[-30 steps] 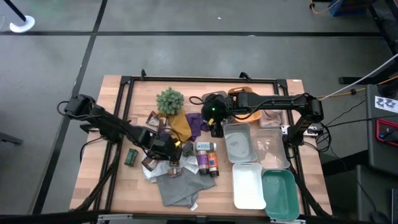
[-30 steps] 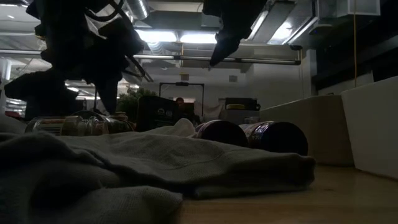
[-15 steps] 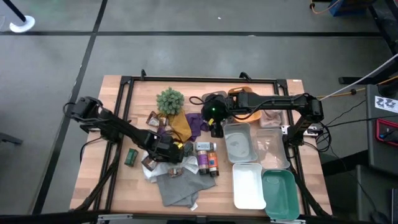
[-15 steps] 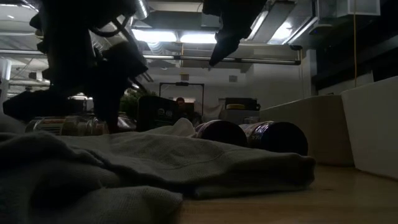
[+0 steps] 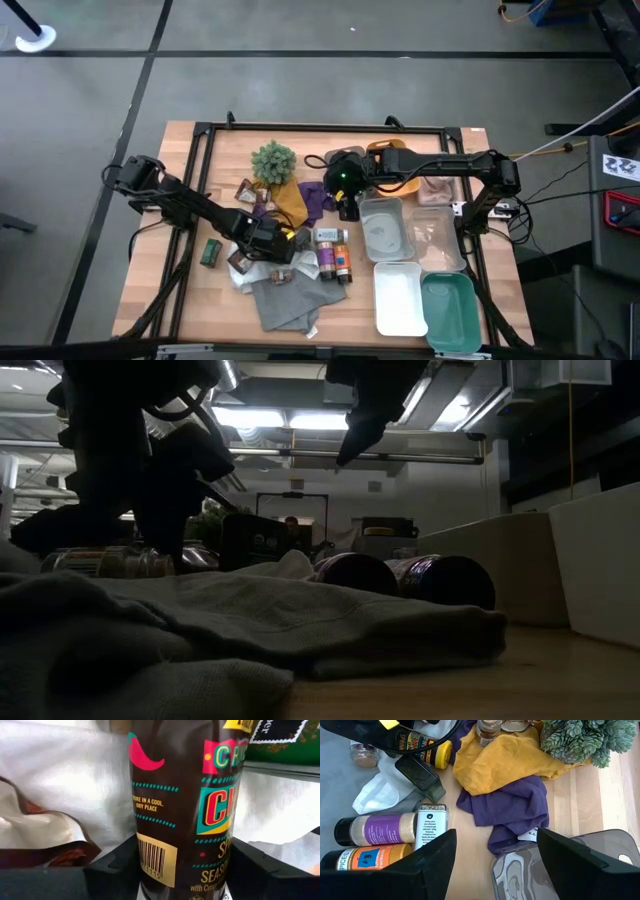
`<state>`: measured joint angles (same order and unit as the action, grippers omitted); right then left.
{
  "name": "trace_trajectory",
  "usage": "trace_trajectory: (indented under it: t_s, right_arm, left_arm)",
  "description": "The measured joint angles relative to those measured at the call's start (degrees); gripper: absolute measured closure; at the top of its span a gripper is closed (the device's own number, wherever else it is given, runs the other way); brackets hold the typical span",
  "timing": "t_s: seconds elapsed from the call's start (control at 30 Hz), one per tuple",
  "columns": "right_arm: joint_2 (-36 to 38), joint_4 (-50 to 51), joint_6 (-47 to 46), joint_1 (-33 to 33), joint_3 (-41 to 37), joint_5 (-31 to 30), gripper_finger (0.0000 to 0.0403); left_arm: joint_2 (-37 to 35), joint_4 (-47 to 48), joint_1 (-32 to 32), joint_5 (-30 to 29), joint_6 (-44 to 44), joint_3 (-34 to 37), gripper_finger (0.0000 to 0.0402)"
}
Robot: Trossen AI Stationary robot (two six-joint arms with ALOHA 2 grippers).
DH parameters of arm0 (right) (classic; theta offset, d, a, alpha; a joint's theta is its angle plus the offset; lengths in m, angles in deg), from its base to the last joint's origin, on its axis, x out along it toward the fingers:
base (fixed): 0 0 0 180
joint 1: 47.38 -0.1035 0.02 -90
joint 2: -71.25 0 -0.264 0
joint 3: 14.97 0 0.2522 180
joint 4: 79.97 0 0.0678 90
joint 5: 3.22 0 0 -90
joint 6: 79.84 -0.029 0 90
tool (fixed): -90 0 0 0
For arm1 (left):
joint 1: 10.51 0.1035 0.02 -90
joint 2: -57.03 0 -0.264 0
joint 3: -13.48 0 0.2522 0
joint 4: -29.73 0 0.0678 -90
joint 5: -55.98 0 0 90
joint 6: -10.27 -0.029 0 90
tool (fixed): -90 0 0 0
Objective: Sort spices by type
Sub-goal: Put the yellow seasoning bottle into the black bin
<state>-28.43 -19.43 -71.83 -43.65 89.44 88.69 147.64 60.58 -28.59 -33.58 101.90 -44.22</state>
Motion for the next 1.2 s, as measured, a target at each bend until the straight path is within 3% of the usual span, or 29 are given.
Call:
trace_trajectory:
  t_s: [0.43, 0.6, 0.97, 1.2]
  right_arm:
    - [0.0, 0.0, -0.5, 0.0, 0.0, 0.5, 0.0127]
    - [0.0, 0.0, -5.4, 0.0, 0.0, 0.8, 0.0127]
    - [0.0, -0.3, -7.8, 0.1, 0.0, 1.7, 0.0127]
    - [0.0, -1.6, 2.8, 0.1, 0.0, -0.5, 0.0127]
  left_arm:
    - [-7.8, 0.6, 0.0, -2.8, -6.5, 0.0, 0.0194]
    - [-10.5, 0.6, 0.0, -5.0, -8.9, 0.0, 0.0195]
    - [-13.3, -0.7, 2.0, -23.5, -27.2, 0.0, 0.0192]
    - [-12.7, -7.9, 3.4, -30.8, -46.1, 0.0, 0.0189]
